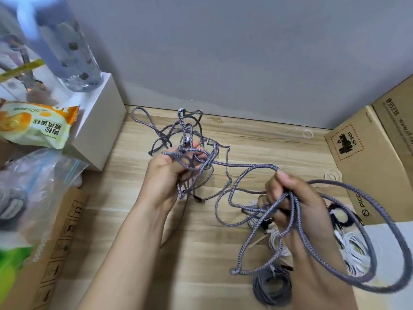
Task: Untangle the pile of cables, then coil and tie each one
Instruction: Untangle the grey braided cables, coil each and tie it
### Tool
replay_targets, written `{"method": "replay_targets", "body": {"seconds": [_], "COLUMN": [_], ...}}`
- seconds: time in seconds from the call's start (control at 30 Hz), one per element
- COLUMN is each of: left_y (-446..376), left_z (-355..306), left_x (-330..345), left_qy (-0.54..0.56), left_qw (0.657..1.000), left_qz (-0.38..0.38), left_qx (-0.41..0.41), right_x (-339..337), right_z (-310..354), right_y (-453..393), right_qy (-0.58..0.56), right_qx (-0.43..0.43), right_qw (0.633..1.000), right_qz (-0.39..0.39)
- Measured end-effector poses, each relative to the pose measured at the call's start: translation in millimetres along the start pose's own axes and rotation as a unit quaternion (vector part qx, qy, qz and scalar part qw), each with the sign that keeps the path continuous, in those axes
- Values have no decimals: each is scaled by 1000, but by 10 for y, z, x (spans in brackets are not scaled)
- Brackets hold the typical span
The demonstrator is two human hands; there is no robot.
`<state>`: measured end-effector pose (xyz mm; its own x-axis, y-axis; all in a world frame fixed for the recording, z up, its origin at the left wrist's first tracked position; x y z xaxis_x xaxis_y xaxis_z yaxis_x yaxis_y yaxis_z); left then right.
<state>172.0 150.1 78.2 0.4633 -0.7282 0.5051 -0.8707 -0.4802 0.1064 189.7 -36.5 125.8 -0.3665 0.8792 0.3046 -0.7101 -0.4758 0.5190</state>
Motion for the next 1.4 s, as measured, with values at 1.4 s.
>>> {"method": "replay_targets", "body": {"seconds": [1.4], "left_y": [323], "left_z": [-198], "left_x": [280], "left_qy": [113], "left_qw": [978], "left_qz": [152], "left_qx": [-93], "right_x": [-287], "right_z": [136], "right_y": [44], "right_qy": [44], "right_qx": [-75], "right_qw": [966], "right_qz": [-246]}}
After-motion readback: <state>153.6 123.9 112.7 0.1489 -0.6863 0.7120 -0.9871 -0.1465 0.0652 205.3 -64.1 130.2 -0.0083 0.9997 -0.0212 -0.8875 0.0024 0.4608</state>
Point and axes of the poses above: each hand's wrist, its own y-axis away from the middle knuckle, its own x-axis out of the palm, z = x × y, the point moved 8 cm from there along -y, towards the middle knuckle, and after that the axes turned 15 degrees about x, right-handed, at the moved point
